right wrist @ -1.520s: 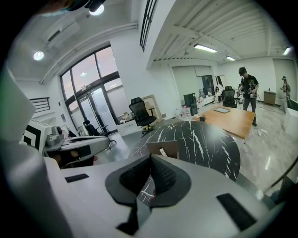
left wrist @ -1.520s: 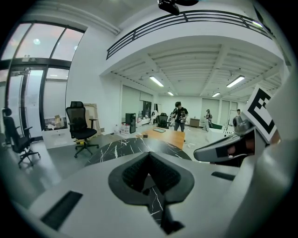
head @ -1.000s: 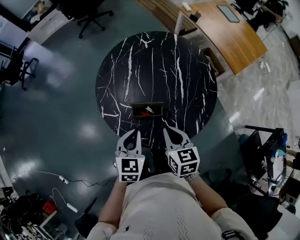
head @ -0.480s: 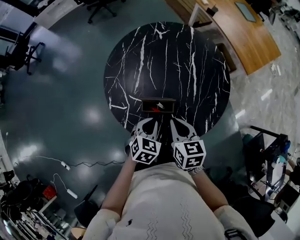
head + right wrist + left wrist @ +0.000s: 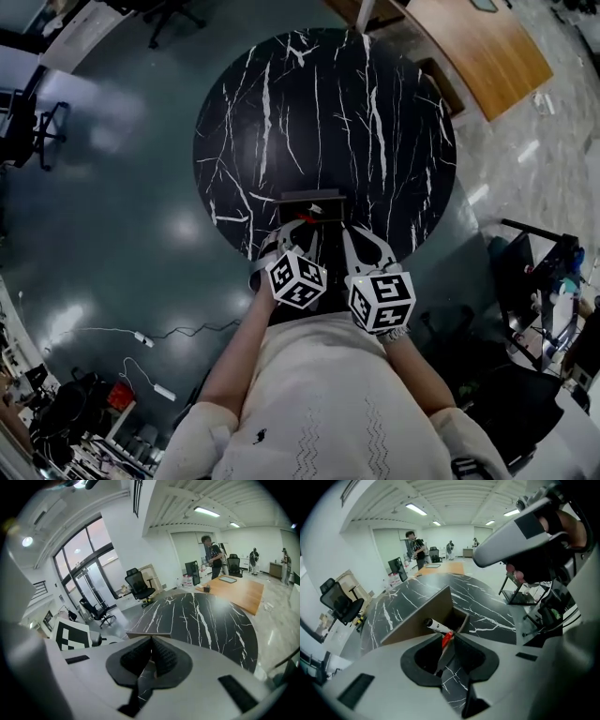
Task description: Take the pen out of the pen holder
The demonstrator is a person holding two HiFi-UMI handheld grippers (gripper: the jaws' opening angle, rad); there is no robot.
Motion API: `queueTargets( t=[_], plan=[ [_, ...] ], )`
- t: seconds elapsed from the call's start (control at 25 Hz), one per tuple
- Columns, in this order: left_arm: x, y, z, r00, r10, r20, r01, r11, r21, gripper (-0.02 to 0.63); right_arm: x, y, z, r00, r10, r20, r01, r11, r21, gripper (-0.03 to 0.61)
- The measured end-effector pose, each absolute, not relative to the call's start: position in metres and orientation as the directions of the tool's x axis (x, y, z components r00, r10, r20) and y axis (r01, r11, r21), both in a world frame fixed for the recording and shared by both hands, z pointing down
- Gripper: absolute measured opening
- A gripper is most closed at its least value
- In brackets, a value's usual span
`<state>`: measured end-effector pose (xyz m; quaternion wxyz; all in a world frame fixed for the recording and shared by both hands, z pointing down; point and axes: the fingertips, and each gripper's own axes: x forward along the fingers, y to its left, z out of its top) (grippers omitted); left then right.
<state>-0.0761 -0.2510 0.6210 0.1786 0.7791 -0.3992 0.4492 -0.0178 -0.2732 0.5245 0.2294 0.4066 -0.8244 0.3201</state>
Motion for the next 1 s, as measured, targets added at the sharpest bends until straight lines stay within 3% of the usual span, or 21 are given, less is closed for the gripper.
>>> queueTargets(
  t=[0.6, 1.0],
  plan=[
    [-0.073, -0.262, 0.642, 0.323, -0.4, 0.858, -0.67, -0.737, -0.091, 0.078, -0.011, -0.298, 0.537, -0.491, -0.558, 0.669, -0.87, 0.361, -0.337, 0.017],
    [-0.081, -0.273, 0.64, 0.311, -0.464, 0.829, -0.678, -0.72, -0.148, 0.055, -0.015, -0.29, 0.543, -0.48, -0.558, 0.677, -0.876, 0.344, -0.338, 0.017]
  ],
)
